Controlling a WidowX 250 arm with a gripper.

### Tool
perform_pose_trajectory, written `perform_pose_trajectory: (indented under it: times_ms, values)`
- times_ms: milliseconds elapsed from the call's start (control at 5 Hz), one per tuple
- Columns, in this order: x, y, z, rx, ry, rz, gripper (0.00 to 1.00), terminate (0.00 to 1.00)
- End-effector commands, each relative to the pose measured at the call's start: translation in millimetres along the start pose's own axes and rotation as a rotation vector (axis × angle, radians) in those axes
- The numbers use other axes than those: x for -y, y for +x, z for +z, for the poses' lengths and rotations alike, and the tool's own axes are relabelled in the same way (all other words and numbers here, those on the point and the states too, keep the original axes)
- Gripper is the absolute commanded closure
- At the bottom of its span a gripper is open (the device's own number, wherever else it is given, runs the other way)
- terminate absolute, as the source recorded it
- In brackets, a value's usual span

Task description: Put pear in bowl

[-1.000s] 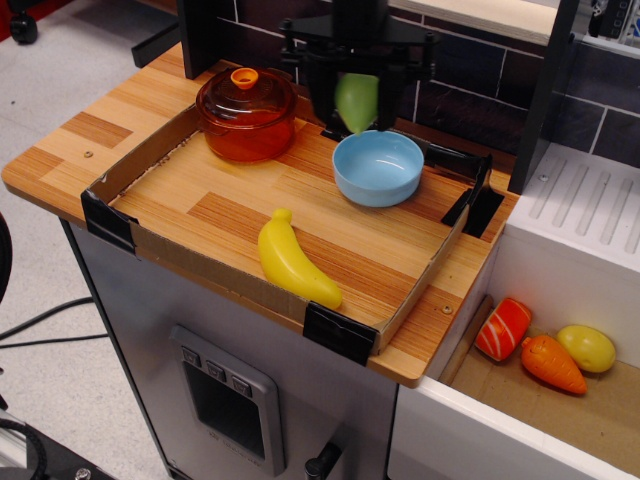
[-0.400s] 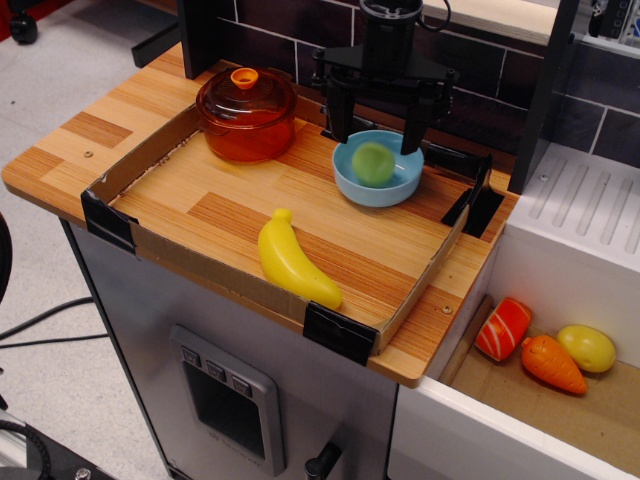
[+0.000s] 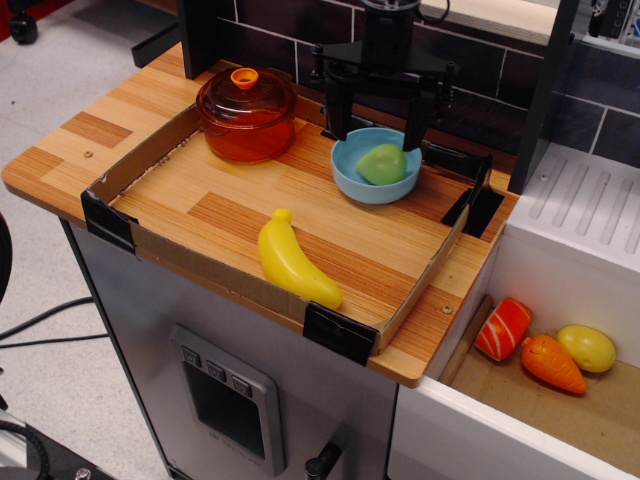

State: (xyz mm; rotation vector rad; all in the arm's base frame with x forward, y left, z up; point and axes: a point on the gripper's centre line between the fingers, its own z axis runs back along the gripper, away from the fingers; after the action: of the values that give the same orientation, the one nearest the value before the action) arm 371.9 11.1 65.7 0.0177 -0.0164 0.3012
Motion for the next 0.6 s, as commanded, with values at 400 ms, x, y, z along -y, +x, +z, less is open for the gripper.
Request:
perform_pose_trajectory:
  times_ms: [400]
  values:
    - [-42.2, 0.0, 110.5, 0.147, -0.126, 0.058, 0.0, 0.0]
